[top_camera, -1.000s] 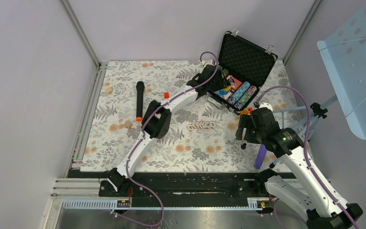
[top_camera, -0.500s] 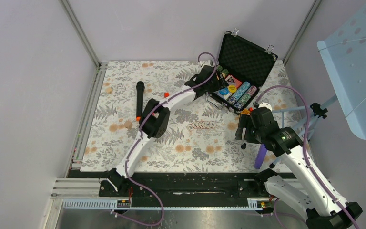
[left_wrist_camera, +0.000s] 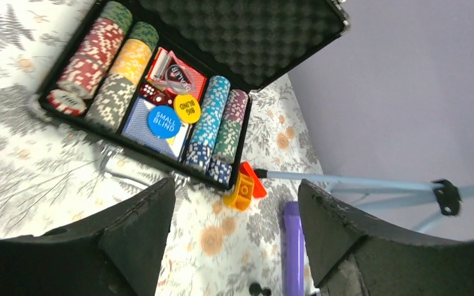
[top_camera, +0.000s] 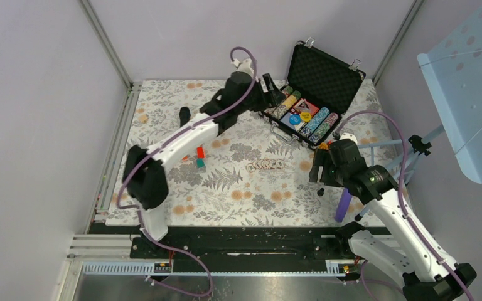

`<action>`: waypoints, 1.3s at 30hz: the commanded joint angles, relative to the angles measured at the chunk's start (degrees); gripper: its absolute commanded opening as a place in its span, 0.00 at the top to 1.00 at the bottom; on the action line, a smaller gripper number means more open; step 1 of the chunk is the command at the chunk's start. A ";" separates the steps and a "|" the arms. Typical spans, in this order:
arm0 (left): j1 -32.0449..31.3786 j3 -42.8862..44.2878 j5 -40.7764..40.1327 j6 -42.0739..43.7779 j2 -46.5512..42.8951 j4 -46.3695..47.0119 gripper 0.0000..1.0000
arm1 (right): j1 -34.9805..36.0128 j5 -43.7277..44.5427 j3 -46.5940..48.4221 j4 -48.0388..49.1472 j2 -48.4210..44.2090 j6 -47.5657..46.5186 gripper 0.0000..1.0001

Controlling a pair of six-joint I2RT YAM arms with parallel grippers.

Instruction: Pack up texas hold em set

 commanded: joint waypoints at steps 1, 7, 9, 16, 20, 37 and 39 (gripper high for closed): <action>2.28 -12.97 -2.85 4.80 -13.01 1.58 0.27 | -0.35 -1.42 1.91 2.23 1.31 0.18 0.19; 5.33 -30.61 -2.42 6.90 -24.35 0.96 0.27 | -0.35 -2.26 1.75 4.28 4.88 0.95 0.19; 5.68 -34.75 -2.50 7.24 -26.41 1.18 0.27 | -0.35 -3.24 1.86 5.25 6.47 1.65 0.20; 7.86 -44.87 1.68 5.87 -27.63 7.51 0.29 | -0.30 -5.79 2.21 11.25 13.13 3.86 0.21; 8.78 -47.51 4.82 6.49 -26.73 11.60 0.32 | -0.35 -6.70 3.40 13.99 18.52 4.48 0.22; 8.84 -50.77 10.50 6.07 -19.04 17.90 0.45 | -1.46 -6.00 13.21 22.43 41.26 3.70 0.27; 8.79 -50.75 11.58 5.90 -18.19 18.69 0.47 | -2.07 -6.90 13.44 23.84 43.07 3.93 0.30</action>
